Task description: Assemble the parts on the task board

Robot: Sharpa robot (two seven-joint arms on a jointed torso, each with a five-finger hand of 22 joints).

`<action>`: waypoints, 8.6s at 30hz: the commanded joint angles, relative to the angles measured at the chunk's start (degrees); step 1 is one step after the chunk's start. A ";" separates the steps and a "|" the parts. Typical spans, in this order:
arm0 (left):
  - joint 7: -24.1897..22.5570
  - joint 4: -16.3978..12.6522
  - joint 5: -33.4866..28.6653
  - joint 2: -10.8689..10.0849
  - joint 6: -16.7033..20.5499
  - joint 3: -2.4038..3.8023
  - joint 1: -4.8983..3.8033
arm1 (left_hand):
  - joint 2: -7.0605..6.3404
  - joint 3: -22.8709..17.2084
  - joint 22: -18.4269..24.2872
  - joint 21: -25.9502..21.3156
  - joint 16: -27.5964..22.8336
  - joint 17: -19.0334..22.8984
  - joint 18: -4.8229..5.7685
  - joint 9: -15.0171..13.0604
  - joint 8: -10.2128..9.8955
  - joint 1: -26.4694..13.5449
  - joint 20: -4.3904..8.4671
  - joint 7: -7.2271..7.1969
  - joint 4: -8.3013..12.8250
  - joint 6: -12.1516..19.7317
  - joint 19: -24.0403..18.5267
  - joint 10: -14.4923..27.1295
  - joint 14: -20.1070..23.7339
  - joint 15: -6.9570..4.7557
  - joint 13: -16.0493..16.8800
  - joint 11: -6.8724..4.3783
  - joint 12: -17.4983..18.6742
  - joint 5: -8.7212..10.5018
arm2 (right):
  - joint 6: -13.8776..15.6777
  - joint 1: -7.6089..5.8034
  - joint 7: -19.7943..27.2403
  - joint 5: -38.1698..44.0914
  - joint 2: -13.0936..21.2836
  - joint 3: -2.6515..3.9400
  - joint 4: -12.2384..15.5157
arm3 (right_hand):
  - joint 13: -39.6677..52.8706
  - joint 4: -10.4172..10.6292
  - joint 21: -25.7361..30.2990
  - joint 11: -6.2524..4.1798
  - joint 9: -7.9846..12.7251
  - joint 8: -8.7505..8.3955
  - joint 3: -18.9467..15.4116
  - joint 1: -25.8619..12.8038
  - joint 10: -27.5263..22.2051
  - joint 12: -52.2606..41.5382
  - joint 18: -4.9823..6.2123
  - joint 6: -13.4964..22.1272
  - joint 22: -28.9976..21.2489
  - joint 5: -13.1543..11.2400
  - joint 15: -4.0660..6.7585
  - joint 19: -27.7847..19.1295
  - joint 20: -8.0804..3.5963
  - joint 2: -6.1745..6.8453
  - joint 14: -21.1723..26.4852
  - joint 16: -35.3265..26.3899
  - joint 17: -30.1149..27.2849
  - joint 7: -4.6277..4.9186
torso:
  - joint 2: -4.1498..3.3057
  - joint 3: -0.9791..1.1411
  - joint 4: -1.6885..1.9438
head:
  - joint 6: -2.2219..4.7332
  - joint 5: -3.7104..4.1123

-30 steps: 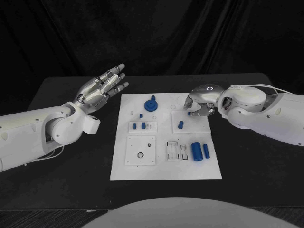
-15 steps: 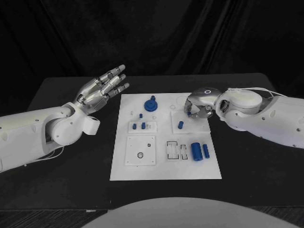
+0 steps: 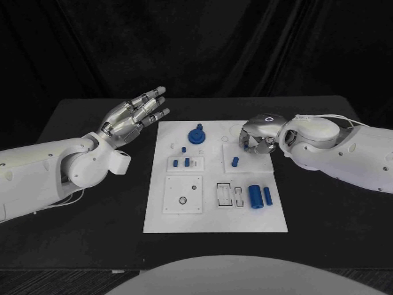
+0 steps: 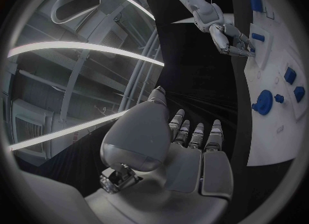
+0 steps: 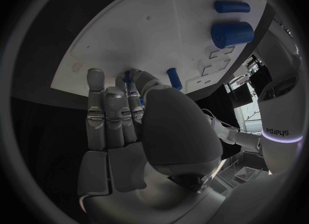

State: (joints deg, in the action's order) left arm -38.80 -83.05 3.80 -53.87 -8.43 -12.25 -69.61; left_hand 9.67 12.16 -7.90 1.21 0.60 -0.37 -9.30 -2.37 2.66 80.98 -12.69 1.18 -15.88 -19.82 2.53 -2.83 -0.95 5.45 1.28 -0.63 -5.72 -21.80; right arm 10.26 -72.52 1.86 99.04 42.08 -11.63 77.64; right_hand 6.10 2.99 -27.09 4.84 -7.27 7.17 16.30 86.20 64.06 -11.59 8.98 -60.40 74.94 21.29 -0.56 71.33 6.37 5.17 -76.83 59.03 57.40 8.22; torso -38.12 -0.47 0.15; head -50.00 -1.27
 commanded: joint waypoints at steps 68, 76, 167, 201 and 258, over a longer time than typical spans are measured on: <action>-2.25 1.21 -0.26 0.92 -1.23 0.04 1.19 | 1.28 -0.19 -1.44 1.05 1.66 -0.57 -1.08 -0.50 1.50 3.85 -1.88 2.14 1.96 -4.41 1.85 -0.40 -1.62 2.15 0.19 2.02 -1.40 -3.62 | 1.02 -2.52 -0.32 -0.11 0.02 -0.25 17.31 | -1.50 -0.86 -5.06 -1.48 -0.16 -0.82 5.79 -0.39 6.55 2.46 0.08 -3.93 3.08 -7.99 1.62 1.61 -1.52 1.28 -0.98 -3.03 -3.67 -1.06 | 0.09 0.02 -0.05 | 0.00 -4.88; -2.16 1.21 -0.26 1.26 -1.33 0.04 1.31 | 1.37 -0.22 -1.47 1.07 1.75 -0.60 -1.09 -0.54 1.58 3.92 -1.94 2.22 2.01 -4.69 1.91 -0.42 -1.71 2.24 0.20 2.10 -1.45 -3.64 | -1.26 -1.19 -0.27 -0.11 -3.02 -0.25 15.53 | -1.51 -0.89 -4.80 -1.48 -0.11 -0.89 5.82 -0.42 6.62 2.53 0.11 -3.91 3.03 -7.93 1.64 1.54 -1.55 1.37 -0.99 -3.10 -3.73 -1.06 | 0.03 0.08 -0.05 | 0.00 -5.55; 0.82 1.72 -0.26 2.43 -2.50 0.04 2.29 | 2.67 -1.01 -1.15 1.04 1.92 -0.60 -1.05 -0.55 1.89 4.78 -2.31 2.84 2.50 -4.87 2.00 -0.35 -1.75 2.76 0.19 2.76 -1.50 -4.40 | -1.62 4.34 0.27 1.65 -9.91 -0.25 11.58 | -1.36 -2.05 -1.23 -1.15 0.91 -2.49 6.65 0.18 6.96 3.27 0.54 -2.57 2.47 -7.34 1.47 0.08 -1.58 2.15 -0.16 -4.86 -5.28 -0.52 | -0.03 0.07 -0.03 | 0.00 -7.30; 1.57 1.88 -0.26 2.58 -2.92 0.04 2.48 | 2.76 -1.09 -1.15 1.04 1.95 -0.61 -1.05 -0.57 1.93 4.86 -2.35 2.91 2.56 -5.01 2.02 -0.39 -1.76 2.81 0.21 2.84 -1.60 -4.46 | -4.52 5.29 -0.62 2.22 -9.09 -0.25 11.65 | -0.82 -1.93 6.38 2.27 3.35 -3.34 3.41 -1.05 -12.71 5.50 1.17 12.66 1.05 -11.75 -0.27 -6.87 0.42 2.91 9.60 -12.54 -12.80 -1.63 | 0.01 0.06 -0.05 | 0.00 -7.41; 1.27 2.25 -0.26 2.48 -2.55 0.04 2.71 | 2.84 -1.13 -1.27 1.11 2.10 -0.65 -1.07 -0.60 2.08 4.91 -2.50 3.08 2.64 -5.20 2.20 -0.48 -1.89 2.95 0.23 3.03 -1.75 -4.56 | -2.36 0.10 -2.85 -1.75 4.94 -0.26 12.47 | -2.45 9.01 -2.22 1.24 3.43 -3.14 -4.61 -1.11 -9.18 -1.79 -0.35 9.92 2.18 -13.70 -0.36 7.07 0.22 2.30 -3.87 -0.92 -5.78 0.03 | -0.06 0.09 0.00 | 0.00 -6.57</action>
State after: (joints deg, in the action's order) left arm -36.69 -80.77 3.71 -51.50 -10.48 -12.26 -67.00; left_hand 12.31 11.27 -9.18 2.10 2.42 -0.94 -9.29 -2.91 4.44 85.57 -14.84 4.09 -13.43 -24.99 4.68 -3.36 -2.79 8.10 1.44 1.94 -7.27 -26.18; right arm 8.15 -72.56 -1.05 97.39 47.05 -11.92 90.21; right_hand 3.71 12.22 -29.50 6.05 -3.85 4.16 11.68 84.75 54.64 -13.58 8.93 -50.34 74.92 7.34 -1.02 78.53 6.75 7.33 -80.98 58.33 51.70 7.98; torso -38.15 -0.34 0.12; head -50.00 -7.87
